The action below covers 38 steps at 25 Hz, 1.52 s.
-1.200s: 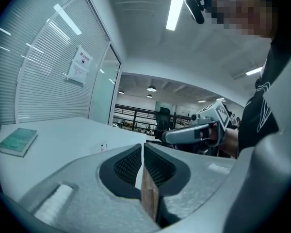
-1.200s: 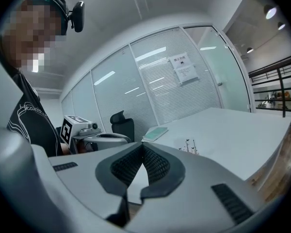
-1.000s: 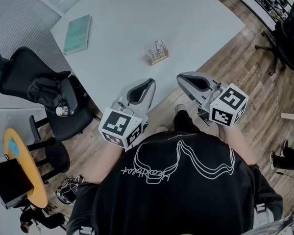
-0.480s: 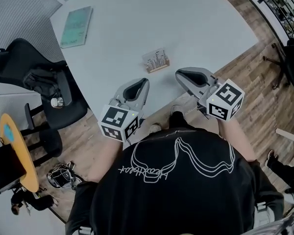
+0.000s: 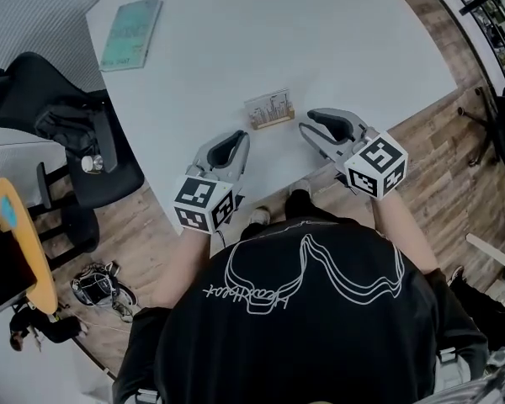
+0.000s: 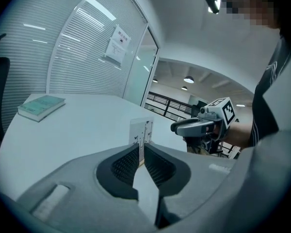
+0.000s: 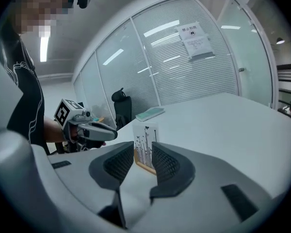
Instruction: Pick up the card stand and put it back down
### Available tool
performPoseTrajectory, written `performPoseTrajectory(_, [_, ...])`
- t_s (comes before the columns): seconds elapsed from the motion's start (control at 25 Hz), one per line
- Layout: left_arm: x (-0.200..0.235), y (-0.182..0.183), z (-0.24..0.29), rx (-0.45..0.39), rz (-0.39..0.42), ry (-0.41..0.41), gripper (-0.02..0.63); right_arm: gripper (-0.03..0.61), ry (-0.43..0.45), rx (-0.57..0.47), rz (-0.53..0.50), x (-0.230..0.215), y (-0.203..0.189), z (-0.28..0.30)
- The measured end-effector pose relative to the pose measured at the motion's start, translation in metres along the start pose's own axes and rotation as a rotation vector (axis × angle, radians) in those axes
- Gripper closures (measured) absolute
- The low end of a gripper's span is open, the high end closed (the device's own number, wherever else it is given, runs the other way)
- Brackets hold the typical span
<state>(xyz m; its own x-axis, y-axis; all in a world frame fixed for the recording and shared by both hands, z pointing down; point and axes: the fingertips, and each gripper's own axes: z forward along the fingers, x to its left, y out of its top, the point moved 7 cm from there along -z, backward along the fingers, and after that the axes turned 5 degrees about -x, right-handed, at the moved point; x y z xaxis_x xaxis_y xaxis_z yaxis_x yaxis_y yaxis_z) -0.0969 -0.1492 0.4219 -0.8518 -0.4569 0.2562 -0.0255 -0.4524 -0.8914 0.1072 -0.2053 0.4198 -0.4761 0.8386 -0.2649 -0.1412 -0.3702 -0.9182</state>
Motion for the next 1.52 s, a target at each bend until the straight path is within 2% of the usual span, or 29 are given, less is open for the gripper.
performPoseTrajectory(0.16, [0.01, -0.012, 0.01, 0.019, -0.043, 0.021, 0.592, 0.448, -0.007, 0.049, 0.012, -0.013, -0.016, 0.01])
performPoseTrajectory(0.36, [0.017, -0.022, 0.027, 0.038, -0.096, 0.012, 0.528, 0.437, -0.017, 0.106, 0.015, -0.025, -0.034, 0.024])
performPoseTrajectory(0.72, [0.025, -0.036, 0.047, 0.057, -0.112, 0.029, 0.491, 0.419, -0.032, 0.172, 0.007, -0.038, -0.048, 0.046])
performPoseTrajectory(0.96, [0.025, -0.041, 0.058, 0.07, -0.116, 0.034, 0.491, 0.419, -0.025, 0.193, 0.016, -0.04, -0.054, 0.054])
performPoseTrajectory(1.4, [0.022, -0.042, 0.064, 0.093, -0.074, 0.071, 0.492, 0.459, -0.018, 0.221, -0.019, -0.036, -0.061, 0.059])
performPoseTrajectory(1.52, [0.025, -0.044, 0.064, 0.093, -0.084, 0.073, 0.494, 0.476, -0.036, 0.224, -0.021, -0.035, -0.062, 0.062])
